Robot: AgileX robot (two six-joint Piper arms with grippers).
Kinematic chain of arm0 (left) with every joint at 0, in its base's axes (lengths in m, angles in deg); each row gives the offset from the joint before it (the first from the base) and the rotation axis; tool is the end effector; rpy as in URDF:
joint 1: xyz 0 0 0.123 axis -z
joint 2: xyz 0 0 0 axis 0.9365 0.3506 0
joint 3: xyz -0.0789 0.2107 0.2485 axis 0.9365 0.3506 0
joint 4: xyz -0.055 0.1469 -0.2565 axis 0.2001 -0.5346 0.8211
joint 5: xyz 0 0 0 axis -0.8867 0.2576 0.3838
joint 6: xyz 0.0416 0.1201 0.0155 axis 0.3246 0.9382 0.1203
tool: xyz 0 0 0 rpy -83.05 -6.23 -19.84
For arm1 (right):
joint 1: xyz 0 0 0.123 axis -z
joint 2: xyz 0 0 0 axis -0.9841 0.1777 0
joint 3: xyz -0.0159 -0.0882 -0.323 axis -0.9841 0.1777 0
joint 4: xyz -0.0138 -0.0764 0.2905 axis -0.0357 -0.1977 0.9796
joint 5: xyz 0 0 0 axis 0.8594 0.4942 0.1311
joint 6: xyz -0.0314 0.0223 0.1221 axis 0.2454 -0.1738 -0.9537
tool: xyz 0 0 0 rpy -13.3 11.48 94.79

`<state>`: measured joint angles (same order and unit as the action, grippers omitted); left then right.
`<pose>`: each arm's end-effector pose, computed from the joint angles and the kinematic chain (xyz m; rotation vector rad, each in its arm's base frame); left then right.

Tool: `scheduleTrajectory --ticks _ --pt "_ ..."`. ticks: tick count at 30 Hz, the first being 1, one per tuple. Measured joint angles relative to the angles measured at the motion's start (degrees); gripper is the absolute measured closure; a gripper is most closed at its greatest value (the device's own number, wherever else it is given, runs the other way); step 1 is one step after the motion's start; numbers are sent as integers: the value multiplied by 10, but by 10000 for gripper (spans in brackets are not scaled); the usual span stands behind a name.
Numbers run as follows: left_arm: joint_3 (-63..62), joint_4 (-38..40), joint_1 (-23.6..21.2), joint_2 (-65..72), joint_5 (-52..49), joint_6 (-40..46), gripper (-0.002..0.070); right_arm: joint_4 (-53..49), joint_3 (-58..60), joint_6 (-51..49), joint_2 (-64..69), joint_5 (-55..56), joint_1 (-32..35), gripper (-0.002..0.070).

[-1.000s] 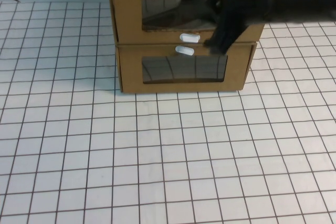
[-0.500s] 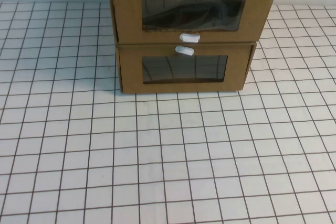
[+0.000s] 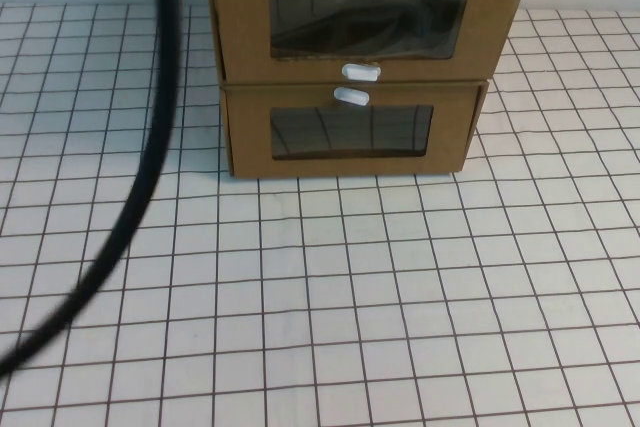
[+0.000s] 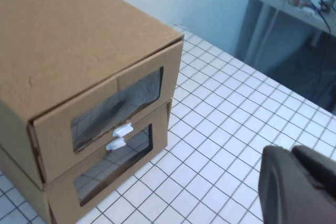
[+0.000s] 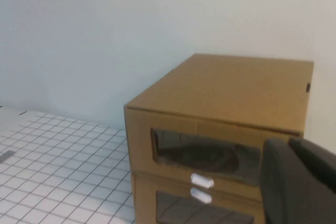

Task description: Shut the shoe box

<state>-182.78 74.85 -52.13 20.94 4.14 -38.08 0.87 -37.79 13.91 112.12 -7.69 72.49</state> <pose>0.1801 -0.1224 0.5827 0.7614 1.8524 -0.6165 0.1062 0.0594 0.4848 -0.3828 1.5044 0.3826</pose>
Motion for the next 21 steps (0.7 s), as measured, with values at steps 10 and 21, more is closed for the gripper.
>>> scheduleTrajectory --ticks 10,21 --pt "404 -34 0 -322 207 20 680 -36 222 -22 -207 0 0 690" --pt "692 -124 0 -541 315 21 680 -86 369 -22 -317 0 0 689"
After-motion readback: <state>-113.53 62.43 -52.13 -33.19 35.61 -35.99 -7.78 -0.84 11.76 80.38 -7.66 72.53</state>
